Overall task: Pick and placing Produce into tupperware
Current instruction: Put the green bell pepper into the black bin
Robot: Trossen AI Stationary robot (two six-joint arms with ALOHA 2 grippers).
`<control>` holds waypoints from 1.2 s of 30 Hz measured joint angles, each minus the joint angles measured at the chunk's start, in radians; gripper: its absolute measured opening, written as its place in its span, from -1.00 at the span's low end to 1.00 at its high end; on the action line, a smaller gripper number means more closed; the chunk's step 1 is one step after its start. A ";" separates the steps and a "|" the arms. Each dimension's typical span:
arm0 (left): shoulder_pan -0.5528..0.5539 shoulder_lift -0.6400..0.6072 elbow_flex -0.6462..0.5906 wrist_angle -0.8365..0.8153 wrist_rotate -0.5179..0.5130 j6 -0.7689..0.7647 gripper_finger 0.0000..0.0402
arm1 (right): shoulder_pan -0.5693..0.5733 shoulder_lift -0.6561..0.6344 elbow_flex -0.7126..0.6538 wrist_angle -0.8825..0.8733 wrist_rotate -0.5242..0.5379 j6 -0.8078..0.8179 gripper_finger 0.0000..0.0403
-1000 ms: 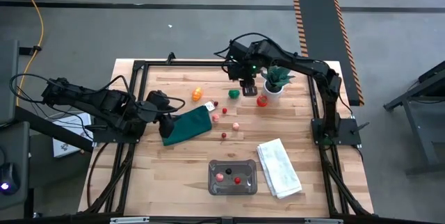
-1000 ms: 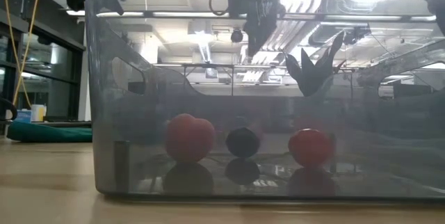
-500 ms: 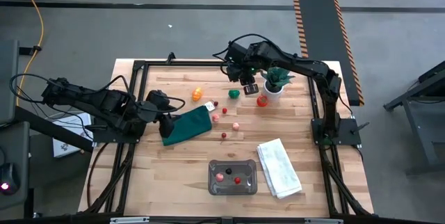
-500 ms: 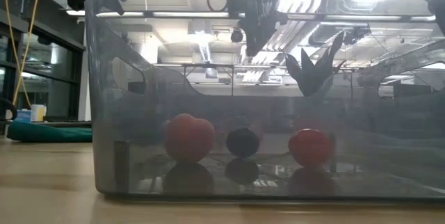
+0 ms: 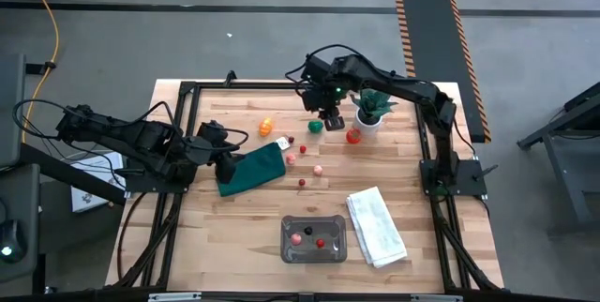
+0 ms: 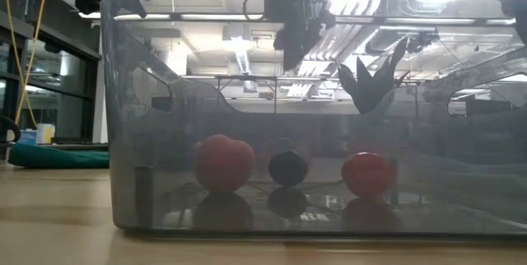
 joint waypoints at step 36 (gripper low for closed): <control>0.000 0.000 0.000 -0.025 -0.018 0.000 -0.21 | -0.092 0.191 -0.001 0.061 -0.046 0.136 -0.31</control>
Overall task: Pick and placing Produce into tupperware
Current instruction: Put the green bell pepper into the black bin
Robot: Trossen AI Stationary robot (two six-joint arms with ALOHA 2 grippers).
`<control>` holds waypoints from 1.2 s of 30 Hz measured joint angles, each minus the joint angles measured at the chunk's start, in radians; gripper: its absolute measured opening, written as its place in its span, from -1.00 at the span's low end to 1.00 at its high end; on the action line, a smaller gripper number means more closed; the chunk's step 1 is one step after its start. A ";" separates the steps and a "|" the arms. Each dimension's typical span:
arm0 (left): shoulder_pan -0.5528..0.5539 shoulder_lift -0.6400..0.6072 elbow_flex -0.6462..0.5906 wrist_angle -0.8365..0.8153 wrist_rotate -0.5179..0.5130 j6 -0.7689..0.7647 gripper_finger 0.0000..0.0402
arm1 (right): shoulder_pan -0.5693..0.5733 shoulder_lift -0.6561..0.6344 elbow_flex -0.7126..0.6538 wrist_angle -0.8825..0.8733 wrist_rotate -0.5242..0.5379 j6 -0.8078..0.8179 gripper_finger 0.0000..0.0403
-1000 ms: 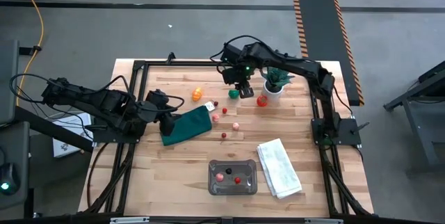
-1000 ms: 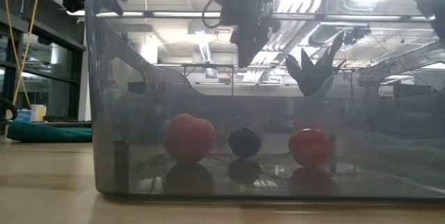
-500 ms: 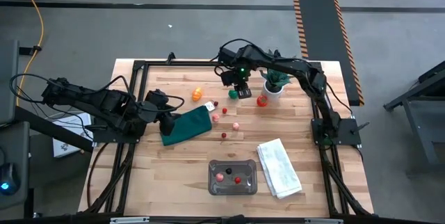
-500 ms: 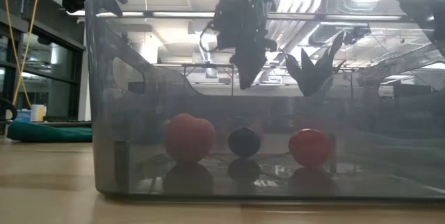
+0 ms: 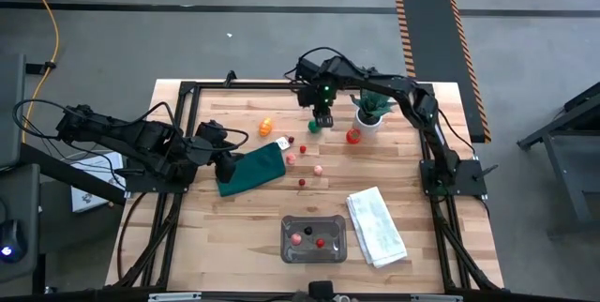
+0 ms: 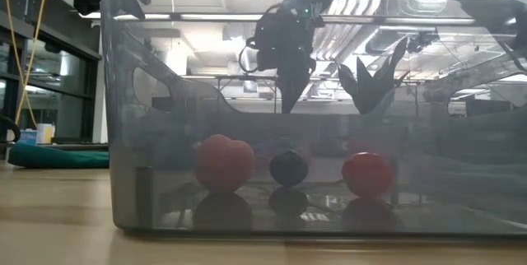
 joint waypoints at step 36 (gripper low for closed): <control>0.000 0.000 0.000 -0.002 0.000 -0.003 -0.21 | -0.040 0.058 0.001 0.018 -0.159 0.042 0.53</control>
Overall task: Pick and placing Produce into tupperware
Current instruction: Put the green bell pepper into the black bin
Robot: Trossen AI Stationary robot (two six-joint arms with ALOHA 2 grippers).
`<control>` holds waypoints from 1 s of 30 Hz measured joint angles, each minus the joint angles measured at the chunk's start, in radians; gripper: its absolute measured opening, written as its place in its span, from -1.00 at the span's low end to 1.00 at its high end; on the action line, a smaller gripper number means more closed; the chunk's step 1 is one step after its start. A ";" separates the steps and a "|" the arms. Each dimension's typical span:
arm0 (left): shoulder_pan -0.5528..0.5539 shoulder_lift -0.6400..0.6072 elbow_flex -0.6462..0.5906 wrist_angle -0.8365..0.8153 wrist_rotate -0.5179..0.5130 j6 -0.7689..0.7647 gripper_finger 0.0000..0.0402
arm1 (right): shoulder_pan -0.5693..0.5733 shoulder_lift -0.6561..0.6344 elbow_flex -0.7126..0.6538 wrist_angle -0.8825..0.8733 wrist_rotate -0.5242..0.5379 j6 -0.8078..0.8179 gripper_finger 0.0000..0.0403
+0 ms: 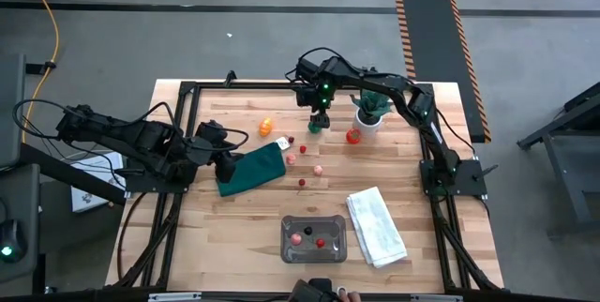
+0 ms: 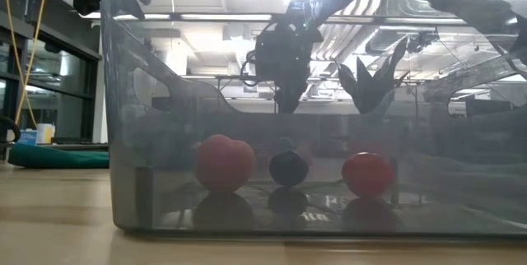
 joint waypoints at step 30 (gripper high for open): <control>0.000 0.000 0.000 -0.006 0.015 0.000 -0.21 | 0.001 0.120 -0.001 -0.002 0.040 0.013 0.60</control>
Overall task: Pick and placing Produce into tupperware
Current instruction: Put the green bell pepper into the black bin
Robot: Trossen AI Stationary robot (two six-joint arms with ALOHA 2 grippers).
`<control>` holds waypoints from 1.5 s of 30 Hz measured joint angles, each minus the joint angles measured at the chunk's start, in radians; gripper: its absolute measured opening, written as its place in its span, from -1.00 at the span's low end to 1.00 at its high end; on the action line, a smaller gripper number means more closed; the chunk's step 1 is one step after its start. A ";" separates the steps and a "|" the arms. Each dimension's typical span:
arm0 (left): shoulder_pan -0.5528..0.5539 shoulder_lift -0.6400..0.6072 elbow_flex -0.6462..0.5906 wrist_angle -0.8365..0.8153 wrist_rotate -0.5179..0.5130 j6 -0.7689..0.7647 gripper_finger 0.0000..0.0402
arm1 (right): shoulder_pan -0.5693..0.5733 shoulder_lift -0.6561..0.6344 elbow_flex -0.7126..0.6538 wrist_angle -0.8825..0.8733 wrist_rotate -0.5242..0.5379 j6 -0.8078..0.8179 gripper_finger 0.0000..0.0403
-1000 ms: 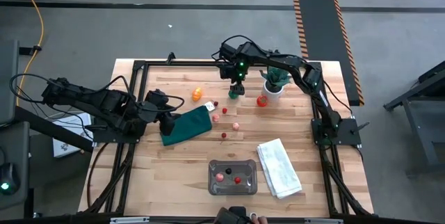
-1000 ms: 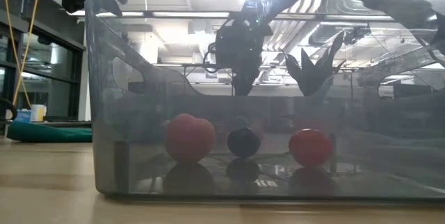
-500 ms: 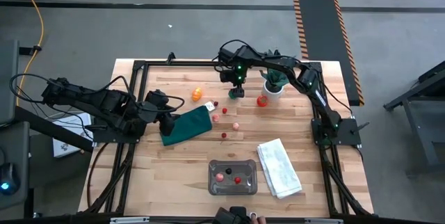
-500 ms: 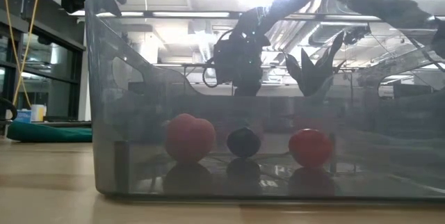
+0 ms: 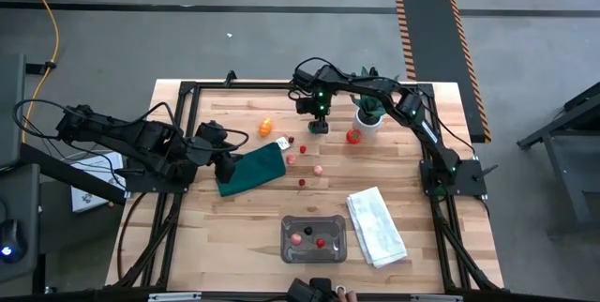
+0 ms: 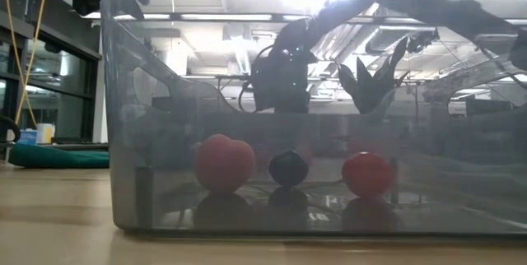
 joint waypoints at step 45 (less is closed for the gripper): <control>0.000 0.000 0.000 -0.007 0.009 -0.023 -0.21 | 0.020 -0.004 0.001 -0.005 0.047 0.009 0.14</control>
